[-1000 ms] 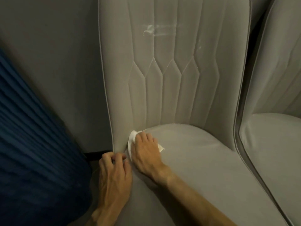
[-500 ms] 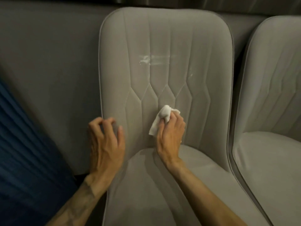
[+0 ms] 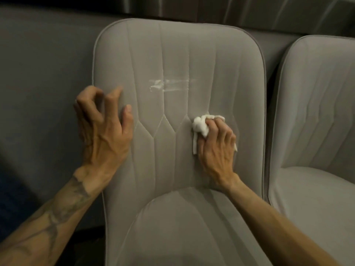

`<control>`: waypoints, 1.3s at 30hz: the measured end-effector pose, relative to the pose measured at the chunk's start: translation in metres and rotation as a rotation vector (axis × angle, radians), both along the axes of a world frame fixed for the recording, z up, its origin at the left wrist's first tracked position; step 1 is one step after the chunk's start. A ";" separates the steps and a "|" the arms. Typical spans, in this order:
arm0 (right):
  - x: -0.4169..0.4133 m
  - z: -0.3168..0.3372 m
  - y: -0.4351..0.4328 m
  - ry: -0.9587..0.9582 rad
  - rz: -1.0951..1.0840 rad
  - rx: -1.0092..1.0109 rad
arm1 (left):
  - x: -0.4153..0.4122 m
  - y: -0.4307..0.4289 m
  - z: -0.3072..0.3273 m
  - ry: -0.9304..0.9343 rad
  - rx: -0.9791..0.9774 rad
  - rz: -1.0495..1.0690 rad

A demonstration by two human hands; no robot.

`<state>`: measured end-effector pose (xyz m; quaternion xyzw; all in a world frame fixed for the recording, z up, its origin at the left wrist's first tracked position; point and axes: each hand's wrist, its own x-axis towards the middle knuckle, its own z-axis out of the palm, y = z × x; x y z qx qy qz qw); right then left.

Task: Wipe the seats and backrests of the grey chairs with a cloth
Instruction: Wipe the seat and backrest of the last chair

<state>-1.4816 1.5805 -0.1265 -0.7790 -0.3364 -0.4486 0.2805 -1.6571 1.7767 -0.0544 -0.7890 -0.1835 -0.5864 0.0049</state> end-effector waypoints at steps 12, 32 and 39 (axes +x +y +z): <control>0.022 0.031 0.023 -0.113 0.002 0.020 | 0.013 0.006 0.013 0.006 0.048 0.077; 0.064 0.107 -0.004 -0.181 -0.103 0.061 | 0.014 0.009 0.010 -0.021 0.069 0.064; 0.028 0.001 -0.004 -0.098 -0.035 -0.077 | 0.014 0.008 0.009 -0.013 0.060 0.064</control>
